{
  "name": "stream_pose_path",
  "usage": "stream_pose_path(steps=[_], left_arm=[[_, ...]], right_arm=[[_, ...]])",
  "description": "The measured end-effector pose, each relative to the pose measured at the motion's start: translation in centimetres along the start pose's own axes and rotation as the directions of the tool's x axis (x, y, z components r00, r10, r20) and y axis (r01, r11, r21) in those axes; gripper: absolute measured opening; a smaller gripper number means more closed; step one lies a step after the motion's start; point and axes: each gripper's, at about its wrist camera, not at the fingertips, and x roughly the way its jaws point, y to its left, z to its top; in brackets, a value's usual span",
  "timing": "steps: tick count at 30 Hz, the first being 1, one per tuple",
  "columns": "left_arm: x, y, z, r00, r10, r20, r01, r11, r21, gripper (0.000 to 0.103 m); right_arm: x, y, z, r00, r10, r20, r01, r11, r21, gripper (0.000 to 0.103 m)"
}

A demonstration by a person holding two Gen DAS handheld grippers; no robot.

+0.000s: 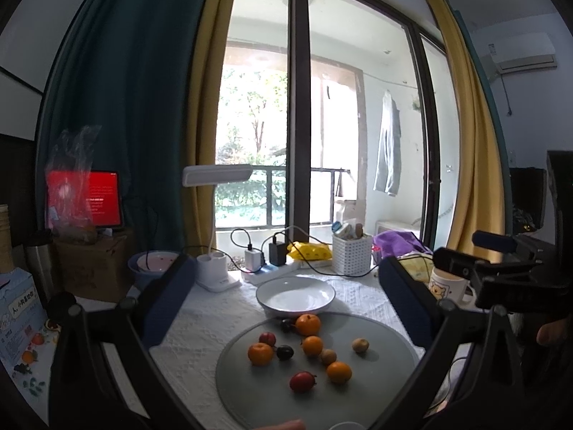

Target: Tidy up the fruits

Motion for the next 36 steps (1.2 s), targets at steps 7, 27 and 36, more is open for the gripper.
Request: stream_pose_path(steps=[7, 27, 36], left_arm=[[-0.05, 0.06, 0.01, 1.000, 0.003, 0.001, -0.003, 1.000, 0.000, 0.103], [-0.07, 0.13, -0.05, 1.000, 0.001, 0.004, -0.001, 1.000, -0.001, 0.103], [-0.08, 0.16, -0.10, 1.000, 0.001, 0.004, -0.001, 1.000, 0.000, 0.103]], right_arm=[[0.01, 0.01, 0.00, 1.000, -0.001, 0.000, 0.001, 1.000, 0.000, 0.097], [-0.12, 0.01, -0.15, 1.000, -0.003, 0.002, 0.003, 1.000, 0.000, 0.097], [-0.07, 0.05, -0.16, 1.000, -0.006, -0.001, 0.006, 1.000, 0.002, 0.097]])
